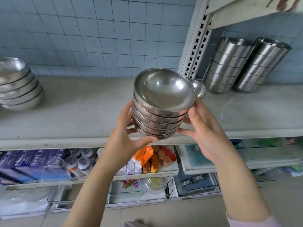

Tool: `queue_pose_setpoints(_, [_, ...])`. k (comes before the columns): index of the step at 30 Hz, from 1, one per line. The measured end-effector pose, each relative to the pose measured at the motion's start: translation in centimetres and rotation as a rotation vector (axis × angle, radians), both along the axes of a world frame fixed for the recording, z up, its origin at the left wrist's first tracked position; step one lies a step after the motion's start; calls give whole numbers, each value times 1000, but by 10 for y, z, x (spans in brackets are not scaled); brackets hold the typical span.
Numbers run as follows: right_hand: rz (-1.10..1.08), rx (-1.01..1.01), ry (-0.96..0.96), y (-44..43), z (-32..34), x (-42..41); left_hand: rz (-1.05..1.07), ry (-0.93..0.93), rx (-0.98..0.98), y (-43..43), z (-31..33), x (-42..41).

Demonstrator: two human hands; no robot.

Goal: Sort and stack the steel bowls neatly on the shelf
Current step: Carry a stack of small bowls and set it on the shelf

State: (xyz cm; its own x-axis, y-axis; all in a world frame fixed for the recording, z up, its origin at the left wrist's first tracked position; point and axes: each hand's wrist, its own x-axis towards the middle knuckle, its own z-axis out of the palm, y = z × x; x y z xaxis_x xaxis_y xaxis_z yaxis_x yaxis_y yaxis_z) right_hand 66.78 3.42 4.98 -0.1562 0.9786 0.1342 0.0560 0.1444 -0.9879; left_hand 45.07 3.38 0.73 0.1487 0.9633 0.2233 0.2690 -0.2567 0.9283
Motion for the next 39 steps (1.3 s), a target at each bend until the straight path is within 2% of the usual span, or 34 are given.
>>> queue_pose_setpoints(6, [-116, 9, 62, -32, 8, 64, -80, 23, 56, -13, 18, 67])
queue_pose_setpoints(13, [-239, 59, 106, -93, 19, 183, -197, -14, 49, -49, 25, 196])
queue_pose_setpoints(23, [-331, 44, 72, -157, 22, 349, -335, -27, 10, -82, 16, 365])
queue_pose_setpoints(31, [-330, 14, 65, -119, 15, 430, -298, -58, -66, -50, 11, 444])
queue_pose_setpoints(39, [-330, -20, 43, -28, 7, 500, -258, -75, -81, 39, -5, 514])
